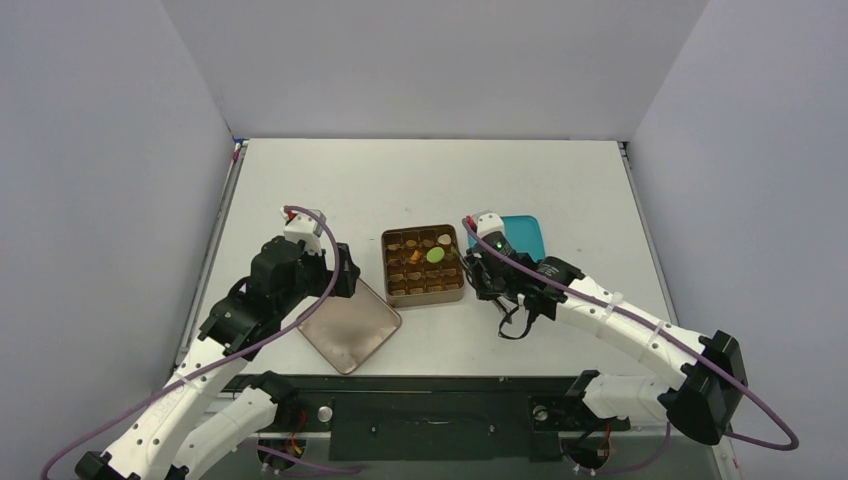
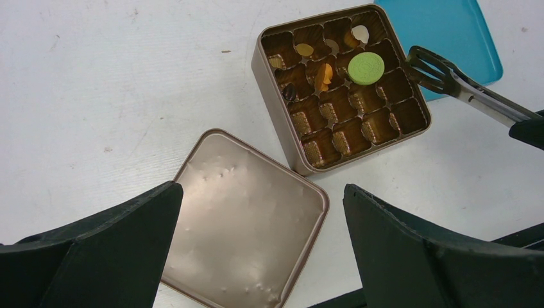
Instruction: Pack the cookies
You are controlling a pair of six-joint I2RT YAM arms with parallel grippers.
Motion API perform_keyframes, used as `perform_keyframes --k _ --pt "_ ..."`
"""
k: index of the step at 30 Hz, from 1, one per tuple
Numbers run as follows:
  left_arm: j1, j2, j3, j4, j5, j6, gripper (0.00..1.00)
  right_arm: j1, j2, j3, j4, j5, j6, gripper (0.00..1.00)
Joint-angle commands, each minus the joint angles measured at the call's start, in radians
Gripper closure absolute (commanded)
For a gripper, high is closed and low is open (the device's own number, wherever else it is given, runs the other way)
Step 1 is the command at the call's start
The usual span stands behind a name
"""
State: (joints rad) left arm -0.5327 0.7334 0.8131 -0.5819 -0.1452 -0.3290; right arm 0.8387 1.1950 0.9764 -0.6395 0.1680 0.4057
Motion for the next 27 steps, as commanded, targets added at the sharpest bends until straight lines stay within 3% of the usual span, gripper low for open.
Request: perform_keyframes --k 1,27 --pt "0.007 -0.001 0.012 0.018 -0.004 -0.001 0.03 0.004 0.018 -0.016 0.047 -0.005 0.026 1.00" --pt "0.007 -0.003 0.015 0.018 -0.004 -0.001 0.03 0.005 0.111 0.056 0.096 -0.049 0.053 1.00"
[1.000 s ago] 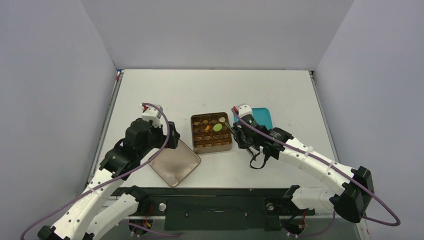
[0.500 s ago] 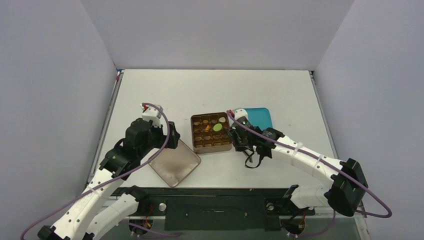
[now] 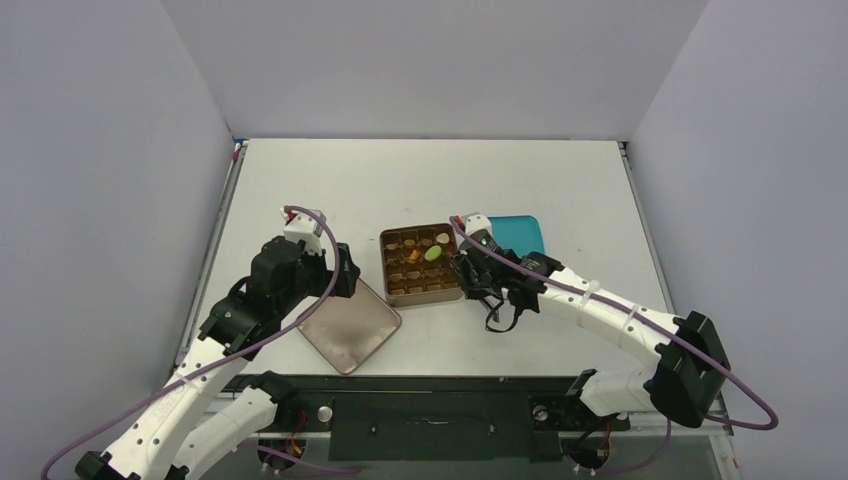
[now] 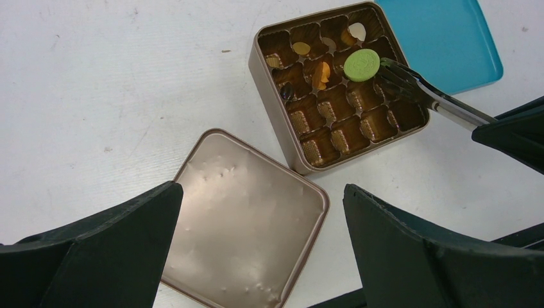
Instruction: Pack the cookies
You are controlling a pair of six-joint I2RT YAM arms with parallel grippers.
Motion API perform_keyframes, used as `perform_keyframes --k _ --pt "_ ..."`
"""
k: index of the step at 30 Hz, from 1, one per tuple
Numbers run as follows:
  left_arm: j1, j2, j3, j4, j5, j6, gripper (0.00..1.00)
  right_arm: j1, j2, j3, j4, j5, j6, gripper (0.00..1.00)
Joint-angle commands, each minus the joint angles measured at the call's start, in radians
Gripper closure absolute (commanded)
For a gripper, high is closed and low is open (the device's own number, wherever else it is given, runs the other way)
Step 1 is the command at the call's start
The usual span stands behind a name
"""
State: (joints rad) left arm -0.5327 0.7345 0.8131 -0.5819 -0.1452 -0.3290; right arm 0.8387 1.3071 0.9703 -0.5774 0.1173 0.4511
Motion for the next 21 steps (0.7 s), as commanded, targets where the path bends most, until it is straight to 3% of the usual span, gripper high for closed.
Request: perform_keyframes --k 1,21 --pt "0.007 -0.005 0.014 0.018 -0.005 -0.001 0.03 0.007 -0.001 0.066 0.032 0.002 0.006 1.00" --pt "0.007 -0.002 0.015 0.019 0.001 -0.001 0.03 0.012 0.069 0.139 0.020 -0.004 0.002 1.00"
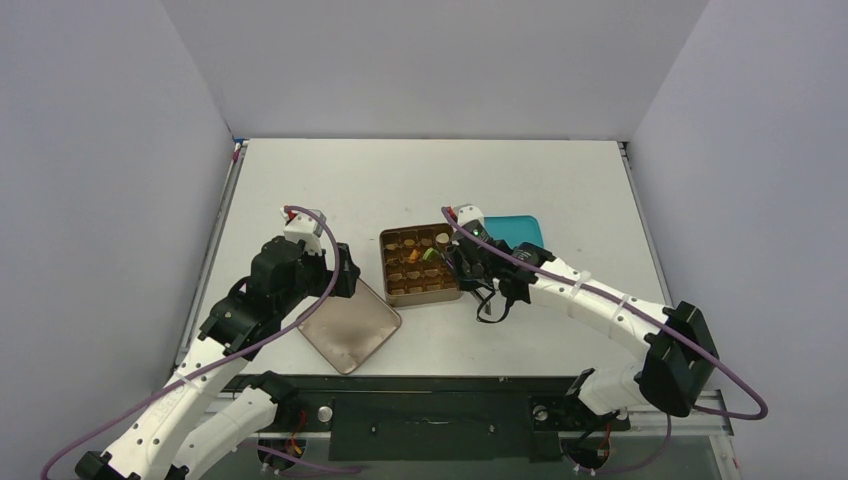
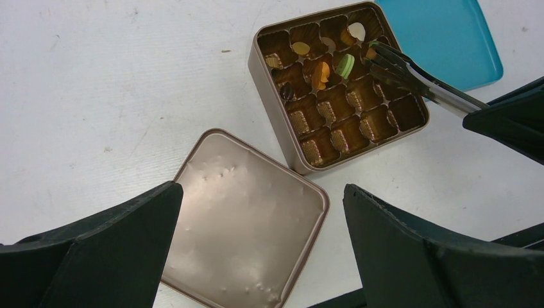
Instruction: Pack the cookies
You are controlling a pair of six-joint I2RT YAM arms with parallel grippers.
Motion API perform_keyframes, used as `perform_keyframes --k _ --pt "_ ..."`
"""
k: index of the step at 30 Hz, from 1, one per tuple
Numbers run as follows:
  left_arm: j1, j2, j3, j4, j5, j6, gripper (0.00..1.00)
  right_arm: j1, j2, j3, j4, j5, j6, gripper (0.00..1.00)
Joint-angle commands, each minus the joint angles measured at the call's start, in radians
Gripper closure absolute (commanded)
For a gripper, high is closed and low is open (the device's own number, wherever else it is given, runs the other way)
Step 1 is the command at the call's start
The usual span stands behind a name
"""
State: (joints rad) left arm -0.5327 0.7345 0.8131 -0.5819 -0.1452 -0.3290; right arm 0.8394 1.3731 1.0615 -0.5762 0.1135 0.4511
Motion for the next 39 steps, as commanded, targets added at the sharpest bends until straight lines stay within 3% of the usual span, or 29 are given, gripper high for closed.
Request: perform_keyframes --k 1,16,28,39 --pt "0.007 -0.003 0.014 0.019 0.001 -0.001 0.04 0.012 0.001 0.048 0.019 0.004 0.003 1.00" --pt "0.007 -0.007 0.013 0.017 -0.002 -0.001 0.03 -0.004 -0.154 -0.011 -0.002 0.186 0.033 1.00" --pt "0.007 -0.003 0.012 0.017 -0.008 -0.001 0.03 -0.160 -0.365 -0.298 0.127 0.294 0.165 0.98" --pt "0.007 0.006 0.013 0.016 -0.012 -0.001 0.03 -0.226 -0.301 -0.418 0.273 0.286 0.196 0.87"
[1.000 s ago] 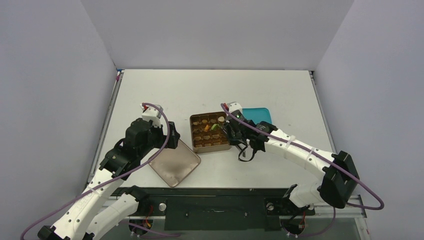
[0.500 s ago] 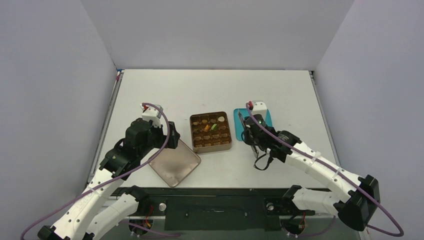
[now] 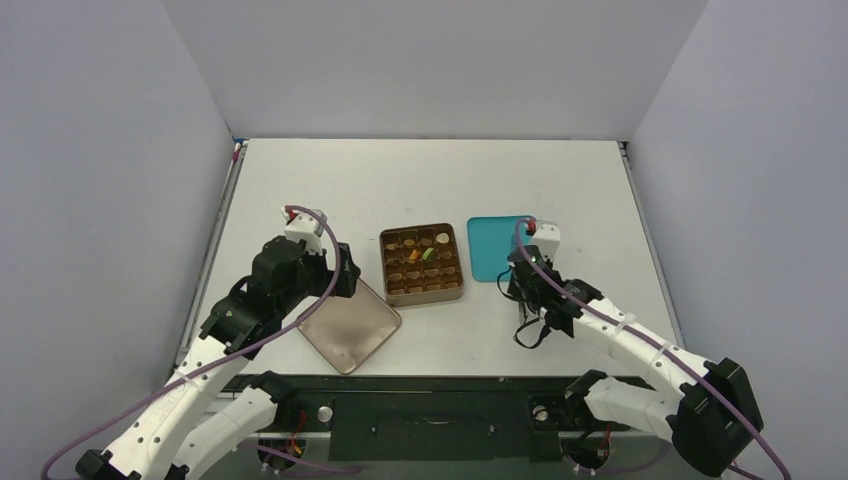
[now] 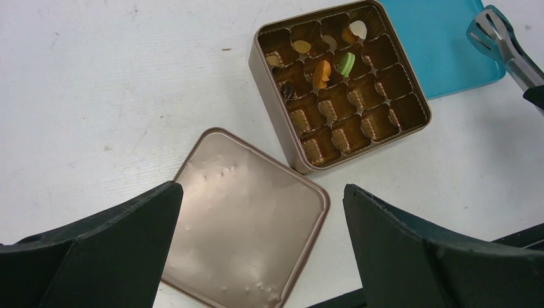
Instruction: Pack the cookies
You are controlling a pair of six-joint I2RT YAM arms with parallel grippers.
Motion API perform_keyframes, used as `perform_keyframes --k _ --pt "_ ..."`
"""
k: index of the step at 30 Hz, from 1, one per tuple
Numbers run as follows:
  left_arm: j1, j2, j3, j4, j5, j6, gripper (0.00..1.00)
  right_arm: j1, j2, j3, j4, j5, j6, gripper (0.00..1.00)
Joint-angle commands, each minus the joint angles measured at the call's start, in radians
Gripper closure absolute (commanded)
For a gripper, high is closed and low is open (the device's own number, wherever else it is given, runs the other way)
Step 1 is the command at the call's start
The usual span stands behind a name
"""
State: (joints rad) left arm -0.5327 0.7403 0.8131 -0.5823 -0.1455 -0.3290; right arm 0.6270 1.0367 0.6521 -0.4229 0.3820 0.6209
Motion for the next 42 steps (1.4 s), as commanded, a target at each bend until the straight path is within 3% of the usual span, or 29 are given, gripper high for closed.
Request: perform_keyframes --k 1,24,42 --pt "0.007 0.001 0.012 0.016 -0.012 0.000 0.03 -0.017 0.051 -0.011 0.131 0.016 0.026 0.86" --pt "0.008 0.013 0.014 0.018 -0.006 0.001 0.03 -0.172 0.260 -0.061 0.295 -0.121 0.014 0.69" --pt "0.007 0.013 0.014 0.017 -0.003 0.001 0.03 -0.203 0.279 -0.026 0.250 -0.129 0.023 0.52"
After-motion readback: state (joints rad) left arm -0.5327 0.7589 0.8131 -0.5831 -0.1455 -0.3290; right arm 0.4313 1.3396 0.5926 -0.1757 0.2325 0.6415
